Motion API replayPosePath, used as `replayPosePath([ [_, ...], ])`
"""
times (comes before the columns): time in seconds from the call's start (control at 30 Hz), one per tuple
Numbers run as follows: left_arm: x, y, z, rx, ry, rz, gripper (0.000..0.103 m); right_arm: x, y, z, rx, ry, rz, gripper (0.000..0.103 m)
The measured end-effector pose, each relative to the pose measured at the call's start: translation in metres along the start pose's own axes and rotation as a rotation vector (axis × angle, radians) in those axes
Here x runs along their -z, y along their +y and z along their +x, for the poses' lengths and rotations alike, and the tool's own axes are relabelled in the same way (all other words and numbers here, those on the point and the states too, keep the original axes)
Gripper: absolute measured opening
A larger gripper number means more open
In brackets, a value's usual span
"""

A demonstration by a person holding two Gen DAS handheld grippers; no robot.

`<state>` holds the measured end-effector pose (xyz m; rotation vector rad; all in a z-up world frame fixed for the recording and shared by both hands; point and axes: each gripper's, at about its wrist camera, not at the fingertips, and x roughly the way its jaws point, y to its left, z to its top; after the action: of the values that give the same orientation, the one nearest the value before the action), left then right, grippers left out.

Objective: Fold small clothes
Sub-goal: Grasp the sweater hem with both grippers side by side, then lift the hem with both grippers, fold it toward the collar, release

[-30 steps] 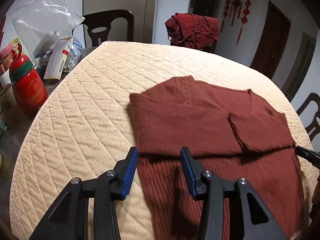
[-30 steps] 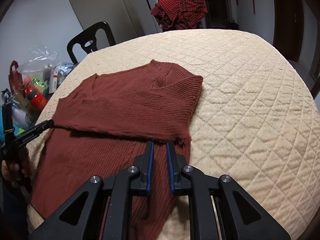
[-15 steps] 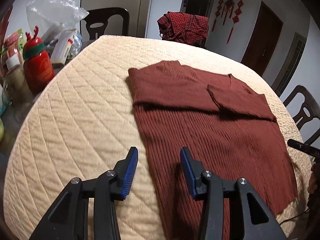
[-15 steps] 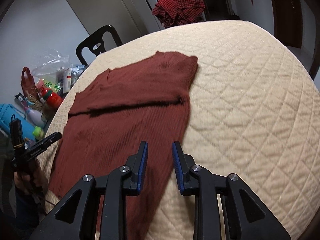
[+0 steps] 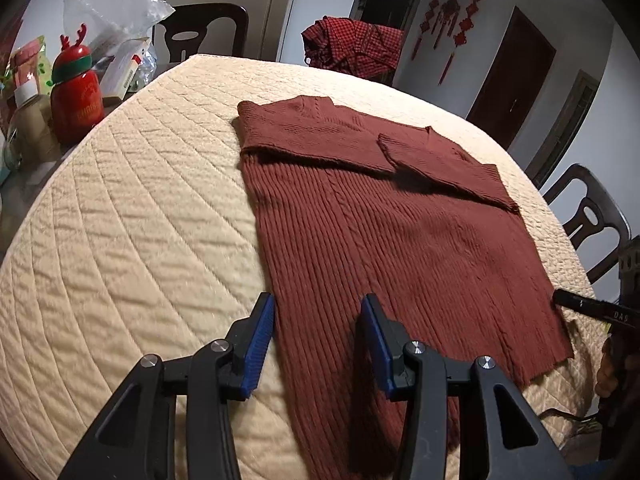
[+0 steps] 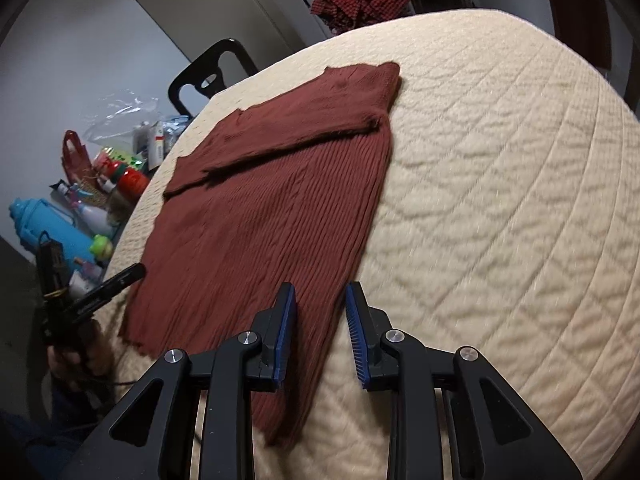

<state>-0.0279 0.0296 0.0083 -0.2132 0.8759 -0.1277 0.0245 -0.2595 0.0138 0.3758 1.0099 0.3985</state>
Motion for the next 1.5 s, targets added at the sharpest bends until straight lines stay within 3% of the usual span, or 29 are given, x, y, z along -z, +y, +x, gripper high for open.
replayPosePath([
  [0.37, 0.017, 0.000, -0.016, 0.047, 0.007, -0.083, 0.048, 0.023, -0.002, -0.007, -0.158, 0.063, 0.074, 0.027],
  [0.73, 0.027, 0.003, -0.023, 0.110, 0.036, -0.146, 0.046, 0.027, -0.001, -0.005, -0.204, 0.093, 0.084, 0.027],
  [0.83, 0.027, 0.002, -0.023, 0.099, 0.029, -0.139, 0.040, 0.025, 0.001, -0.002, -0.212, 0.090, 0.081, 0.027],
  [0.87, 0.027, 0.002, -0.022, 0.093, 0.023, -0.141, 0.034, 0.025, 0.001, -0.001, -0.215, 0.086, 0.084, 0.027],
  [0.9, 0.027, 0.004, -0.021, 0.101, 0.019, -0.149, 0.019, 0.025, 0.001, 0.000, -0.217, 0.083, 0.088, 0.025],
  [0.97, 0.029, 0.009, -0.016, 0.137, 0.027, -0.190, 0.014, 0.025, 0.001, 0.001, -0.213, 0.078, 0.086, 0.021],
  [1.03, 0.030, 0.010, -0.018, 0.141, 0.016, -0.190, 0.012, 0.025, 0.001, 0.002, -0.208, 0.076, 0.084, 0.011],
  [1.2, 0.025, 0.012, -0.032, 0.165, -0.035, -0.188, 0.010, 0.025, 0.002, -0.007, -0.244, 0.040, 0.090, 0.009],
  [1.5, 0.001, 0.018, -0.076, 0.219, -0.199, -0.200, 0.007, 0.011, 0.009, -0.055, -0.351, -0.121, 0.057, 0.008],
])
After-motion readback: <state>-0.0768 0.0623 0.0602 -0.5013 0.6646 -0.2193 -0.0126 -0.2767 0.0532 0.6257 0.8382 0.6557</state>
